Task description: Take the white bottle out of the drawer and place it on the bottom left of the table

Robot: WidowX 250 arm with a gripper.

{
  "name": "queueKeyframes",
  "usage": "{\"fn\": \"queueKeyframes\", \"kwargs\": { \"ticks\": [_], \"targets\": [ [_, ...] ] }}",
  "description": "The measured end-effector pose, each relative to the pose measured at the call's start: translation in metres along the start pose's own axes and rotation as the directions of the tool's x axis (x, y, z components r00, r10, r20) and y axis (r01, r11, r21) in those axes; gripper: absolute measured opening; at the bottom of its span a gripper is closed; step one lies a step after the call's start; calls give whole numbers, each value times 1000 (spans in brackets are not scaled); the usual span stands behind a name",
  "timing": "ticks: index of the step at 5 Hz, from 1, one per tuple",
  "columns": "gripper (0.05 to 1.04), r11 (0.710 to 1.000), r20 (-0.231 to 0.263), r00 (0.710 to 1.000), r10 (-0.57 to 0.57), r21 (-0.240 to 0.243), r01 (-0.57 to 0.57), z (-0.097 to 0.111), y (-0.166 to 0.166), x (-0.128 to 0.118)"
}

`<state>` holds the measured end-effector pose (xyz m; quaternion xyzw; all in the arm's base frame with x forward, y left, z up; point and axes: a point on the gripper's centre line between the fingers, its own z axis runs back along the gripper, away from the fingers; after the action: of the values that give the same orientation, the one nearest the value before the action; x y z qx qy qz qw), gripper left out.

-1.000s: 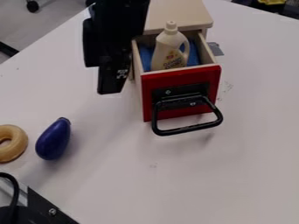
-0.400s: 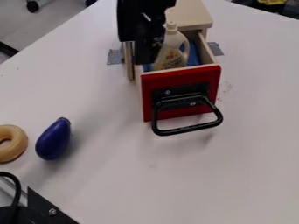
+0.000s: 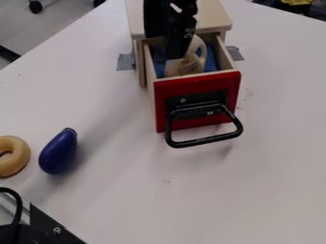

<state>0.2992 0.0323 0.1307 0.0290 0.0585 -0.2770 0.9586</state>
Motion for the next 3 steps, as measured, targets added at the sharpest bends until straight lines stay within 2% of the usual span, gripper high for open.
{"fn": "queueKeyframes", "kwargs": {
  "ticks": [1,3],
  "targets": [
    [999,1000,7,1000,-3,14,2,3,8,7],
    [999,1000,-11,1000,-14,1,14,-4,15,16]
  ]
}}
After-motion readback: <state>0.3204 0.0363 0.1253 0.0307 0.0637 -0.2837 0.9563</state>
